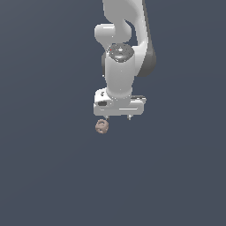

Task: Pick up the object and move it to a goal position.

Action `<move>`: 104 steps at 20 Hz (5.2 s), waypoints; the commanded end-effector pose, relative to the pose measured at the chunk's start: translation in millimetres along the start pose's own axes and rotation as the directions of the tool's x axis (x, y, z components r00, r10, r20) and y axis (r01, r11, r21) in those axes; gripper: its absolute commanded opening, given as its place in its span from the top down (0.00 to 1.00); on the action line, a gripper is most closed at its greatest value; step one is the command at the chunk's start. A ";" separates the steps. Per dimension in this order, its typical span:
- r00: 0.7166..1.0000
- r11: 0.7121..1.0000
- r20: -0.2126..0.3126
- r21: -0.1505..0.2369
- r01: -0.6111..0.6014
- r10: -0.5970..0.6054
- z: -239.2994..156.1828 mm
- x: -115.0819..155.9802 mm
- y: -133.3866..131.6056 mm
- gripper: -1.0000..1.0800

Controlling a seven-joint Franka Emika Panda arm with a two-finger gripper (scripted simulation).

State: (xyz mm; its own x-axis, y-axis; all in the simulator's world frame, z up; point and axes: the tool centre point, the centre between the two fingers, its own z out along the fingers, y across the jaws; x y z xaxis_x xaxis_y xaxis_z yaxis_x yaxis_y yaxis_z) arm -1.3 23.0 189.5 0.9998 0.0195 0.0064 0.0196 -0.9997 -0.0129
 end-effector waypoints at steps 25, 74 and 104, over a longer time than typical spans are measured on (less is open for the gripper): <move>0.982 0.982 -0.002 -0.008 -0.190 0.190 35.2 -17.6 52.0 0.04; 0.928 0.928 0.001 -0.014 -0.373 0.373 145.6 -52.2 85.4 1.00; 0.928 0.928 0.001 -0.015 -0.373 0.373 -42.3 51.8 16.1 1.00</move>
State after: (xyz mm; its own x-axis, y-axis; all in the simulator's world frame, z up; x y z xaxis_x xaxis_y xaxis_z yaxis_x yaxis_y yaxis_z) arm 46.1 4.6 224.0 0.9352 -0.3542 0.0016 -0.3542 -0.9352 0.0005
